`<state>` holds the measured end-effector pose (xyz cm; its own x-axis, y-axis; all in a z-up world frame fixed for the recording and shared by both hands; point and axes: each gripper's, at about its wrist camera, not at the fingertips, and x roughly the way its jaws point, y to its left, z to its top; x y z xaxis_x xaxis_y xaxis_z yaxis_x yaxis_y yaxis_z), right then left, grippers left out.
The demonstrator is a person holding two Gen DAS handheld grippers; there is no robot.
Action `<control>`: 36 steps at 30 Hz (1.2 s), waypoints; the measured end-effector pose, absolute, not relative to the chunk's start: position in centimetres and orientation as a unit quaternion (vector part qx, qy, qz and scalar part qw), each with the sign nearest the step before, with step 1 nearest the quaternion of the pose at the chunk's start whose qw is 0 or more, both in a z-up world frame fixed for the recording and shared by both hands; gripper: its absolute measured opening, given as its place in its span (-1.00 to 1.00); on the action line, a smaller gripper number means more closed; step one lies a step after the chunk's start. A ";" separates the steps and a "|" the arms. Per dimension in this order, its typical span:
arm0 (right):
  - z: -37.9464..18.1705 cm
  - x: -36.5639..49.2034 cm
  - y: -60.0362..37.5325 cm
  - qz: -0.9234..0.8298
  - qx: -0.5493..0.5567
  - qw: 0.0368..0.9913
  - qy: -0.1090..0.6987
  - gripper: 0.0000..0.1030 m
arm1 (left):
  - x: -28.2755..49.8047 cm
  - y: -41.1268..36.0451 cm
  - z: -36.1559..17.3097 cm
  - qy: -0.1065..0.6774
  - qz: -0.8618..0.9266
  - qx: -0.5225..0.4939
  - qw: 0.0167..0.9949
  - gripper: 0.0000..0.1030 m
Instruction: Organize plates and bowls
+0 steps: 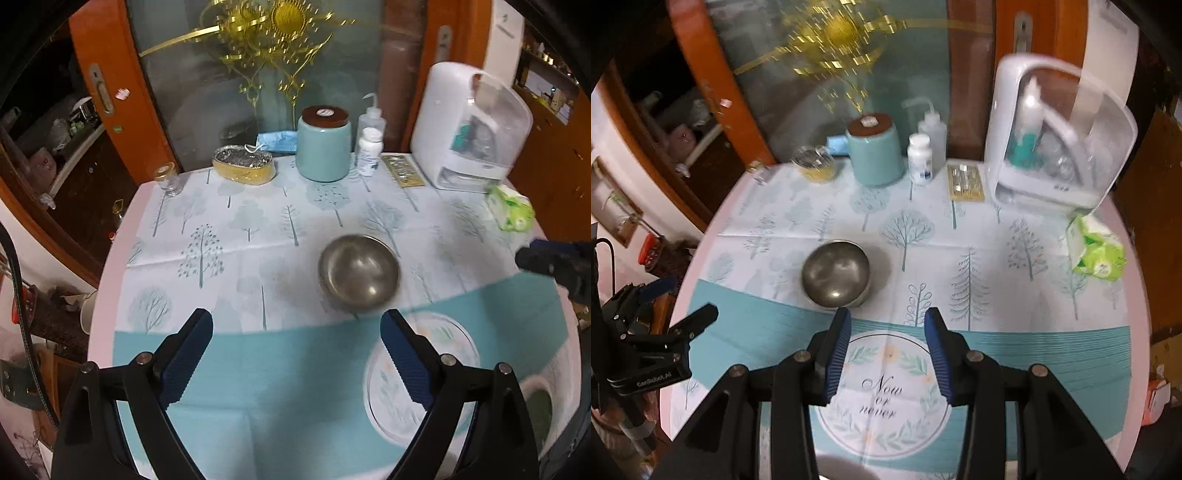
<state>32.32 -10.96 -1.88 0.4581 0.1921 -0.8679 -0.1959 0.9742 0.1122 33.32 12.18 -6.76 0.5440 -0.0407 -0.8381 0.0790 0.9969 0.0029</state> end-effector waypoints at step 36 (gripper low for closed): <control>-17.4 43.1 -5.9 0.122 0.076 0.758 0.637 -0.82 | 45.8 10.8 -23.9 0.617 -0.104 -0.120 0.771 -0.82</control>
<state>43.09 -5.94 -17.39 0.1598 0.2813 -0.9462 -0.0886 0.9588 0.2700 45.79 10.80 -23.89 0.2172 -0.3079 -0.9263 0.0123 0.9497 -0.3129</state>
